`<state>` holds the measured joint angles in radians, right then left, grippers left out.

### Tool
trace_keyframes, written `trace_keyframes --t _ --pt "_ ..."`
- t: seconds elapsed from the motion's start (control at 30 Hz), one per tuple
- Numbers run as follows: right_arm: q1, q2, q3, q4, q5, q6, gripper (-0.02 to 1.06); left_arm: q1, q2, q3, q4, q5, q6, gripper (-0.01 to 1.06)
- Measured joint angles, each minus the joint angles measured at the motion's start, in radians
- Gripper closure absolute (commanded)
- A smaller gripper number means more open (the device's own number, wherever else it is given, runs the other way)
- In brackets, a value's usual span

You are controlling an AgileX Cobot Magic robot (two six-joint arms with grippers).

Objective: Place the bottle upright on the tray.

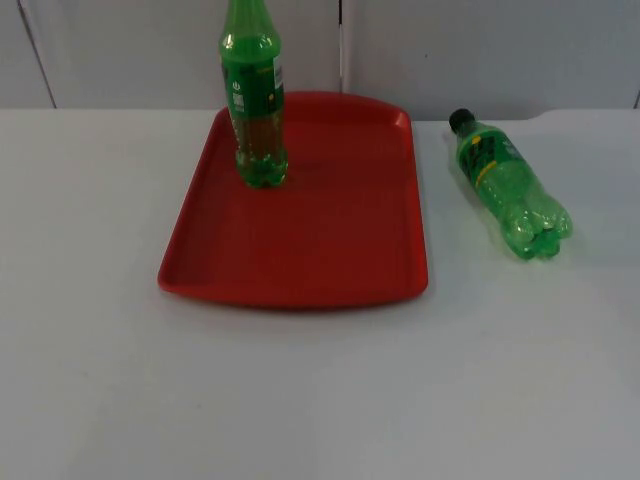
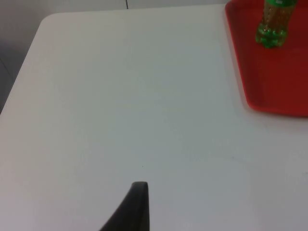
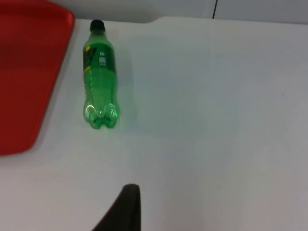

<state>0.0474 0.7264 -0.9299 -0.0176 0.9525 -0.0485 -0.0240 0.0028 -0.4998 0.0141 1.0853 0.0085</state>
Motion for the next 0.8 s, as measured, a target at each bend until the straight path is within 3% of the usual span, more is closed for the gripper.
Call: trace_keyframes --t 0.47,0.6,0.63,0.8 --pt "0.0 0.492 -0.34 0.0 -0.027 -0.034 -0.01 0.0 0.0 0.0 0.0 0.0 0.0 0.0" --pt "0.0 0.625 -0.463 0.0 0.002 -0.038 -0.01 0.0 0.0 0.0 0.0 0.0 0.0 0.0" --pt "0.0 0.702 -0.544 0.003 0.034 -0.038 -0.01 0.0 0.0 0.0 0.0 0.0 0.0 0.0" --pt "0.0 0.91 -0.744 0.075 0.118 -0.058 -0.01 0.0 0.0 0.0 0.0 0.0 0.0 0.0"
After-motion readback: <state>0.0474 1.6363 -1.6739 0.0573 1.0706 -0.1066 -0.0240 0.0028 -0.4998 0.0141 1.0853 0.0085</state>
